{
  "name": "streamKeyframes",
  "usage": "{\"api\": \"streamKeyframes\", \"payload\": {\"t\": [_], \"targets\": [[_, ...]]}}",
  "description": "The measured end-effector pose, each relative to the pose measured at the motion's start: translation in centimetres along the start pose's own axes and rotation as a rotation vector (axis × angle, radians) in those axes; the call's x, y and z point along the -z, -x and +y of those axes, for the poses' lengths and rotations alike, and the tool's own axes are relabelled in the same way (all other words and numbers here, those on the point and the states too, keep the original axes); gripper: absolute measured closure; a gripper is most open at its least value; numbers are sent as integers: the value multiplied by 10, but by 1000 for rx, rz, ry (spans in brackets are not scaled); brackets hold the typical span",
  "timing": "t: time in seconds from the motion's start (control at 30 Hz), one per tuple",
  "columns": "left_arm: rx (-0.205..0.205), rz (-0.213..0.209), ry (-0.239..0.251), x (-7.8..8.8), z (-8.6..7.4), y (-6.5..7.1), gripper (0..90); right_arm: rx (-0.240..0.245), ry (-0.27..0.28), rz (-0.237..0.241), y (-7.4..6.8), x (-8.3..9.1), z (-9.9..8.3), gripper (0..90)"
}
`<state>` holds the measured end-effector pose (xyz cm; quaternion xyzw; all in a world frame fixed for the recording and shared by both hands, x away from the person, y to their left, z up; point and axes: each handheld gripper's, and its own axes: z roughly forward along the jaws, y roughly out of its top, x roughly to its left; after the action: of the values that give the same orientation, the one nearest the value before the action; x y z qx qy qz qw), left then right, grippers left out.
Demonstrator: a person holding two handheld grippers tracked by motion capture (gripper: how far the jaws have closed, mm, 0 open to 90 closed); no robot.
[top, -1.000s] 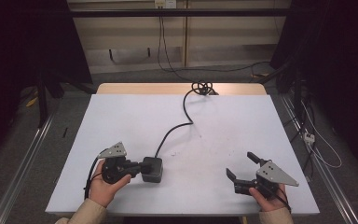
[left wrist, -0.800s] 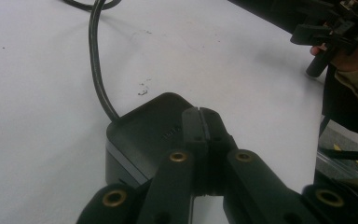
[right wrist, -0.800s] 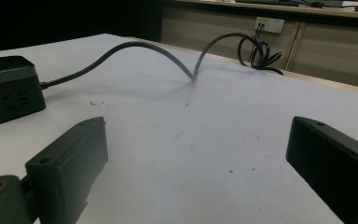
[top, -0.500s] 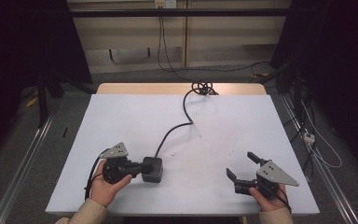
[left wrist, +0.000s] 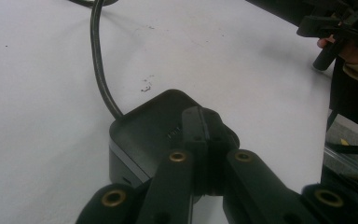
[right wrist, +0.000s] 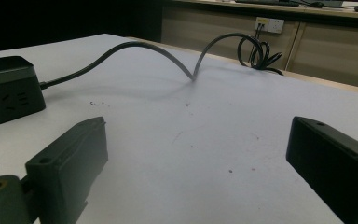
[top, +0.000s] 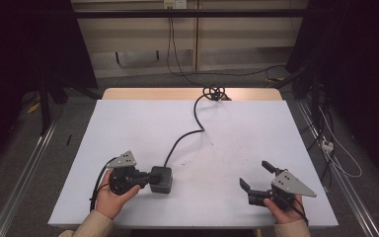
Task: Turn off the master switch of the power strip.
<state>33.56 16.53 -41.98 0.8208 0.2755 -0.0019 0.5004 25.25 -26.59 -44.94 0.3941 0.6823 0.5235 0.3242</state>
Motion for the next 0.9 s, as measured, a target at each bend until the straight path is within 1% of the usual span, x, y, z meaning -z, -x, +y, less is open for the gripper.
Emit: {"api": "streamKeyframes", "payload": {"t": [0.1,0.17,0.4,0.5,0.9], "targets": [[-4,-1,-3,-1,0,1,900,-1,-1,1,0,0,0,50],[-14,1,-8,-1,1,1,900,-1,-1,1,0,0,0,50],[-13,-2,-4,-1,0,1,900,0,0,1,0,0,0,50],[-1,-9,-2,-1,-1,0,900,-1,1,1,0,0,0,50],[-13,-1,-4,-1,-1,1,900,1,-2,2,-1,0,0,50]]}}
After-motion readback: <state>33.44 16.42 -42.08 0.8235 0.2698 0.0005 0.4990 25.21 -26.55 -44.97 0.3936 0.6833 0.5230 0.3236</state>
